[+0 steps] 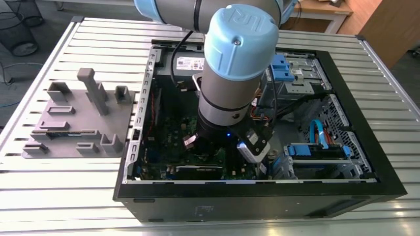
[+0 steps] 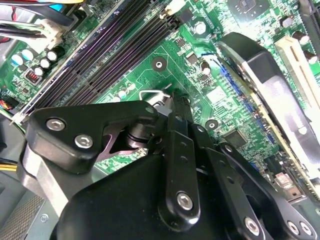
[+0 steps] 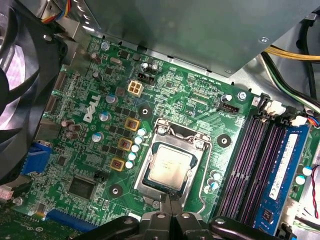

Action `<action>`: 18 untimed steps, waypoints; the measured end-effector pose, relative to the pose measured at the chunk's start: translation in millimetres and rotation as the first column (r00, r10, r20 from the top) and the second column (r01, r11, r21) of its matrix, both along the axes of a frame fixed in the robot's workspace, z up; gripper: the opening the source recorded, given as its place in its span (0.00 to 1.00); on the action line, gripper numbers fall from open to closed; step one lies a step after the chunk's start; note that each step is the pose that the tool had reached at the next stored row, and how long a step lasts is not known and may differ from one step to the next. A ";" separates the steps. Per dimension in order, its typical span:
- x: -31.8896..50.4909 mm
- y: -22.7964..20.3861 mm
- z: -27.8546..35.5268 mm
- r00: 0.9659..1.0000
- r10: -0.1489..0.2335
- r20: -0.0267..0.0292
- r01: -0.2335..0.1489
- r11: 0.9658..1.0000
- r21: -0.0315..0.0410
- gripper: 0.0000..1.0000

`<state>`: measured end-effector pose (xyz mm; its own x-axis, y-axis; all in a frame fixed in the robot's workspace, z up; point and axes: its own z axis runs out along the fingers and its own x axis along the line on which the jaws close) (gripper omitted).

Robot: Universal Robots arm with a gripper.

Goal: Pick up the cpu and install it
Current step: 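Close the cpu cover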

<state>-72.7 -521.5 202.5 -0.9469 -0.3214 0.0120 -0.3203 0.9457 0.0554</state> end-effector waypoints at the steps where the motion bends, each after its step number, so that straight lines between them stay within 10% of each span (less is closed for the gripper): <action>1: 0.0 0.0 0.0 1.000 0.000 0.000 0.000 1.000 0.000 0.11; 18: 0.1 1.0 13.7 1.000 0.000 0.000 0.000 1.000 0.000 0.11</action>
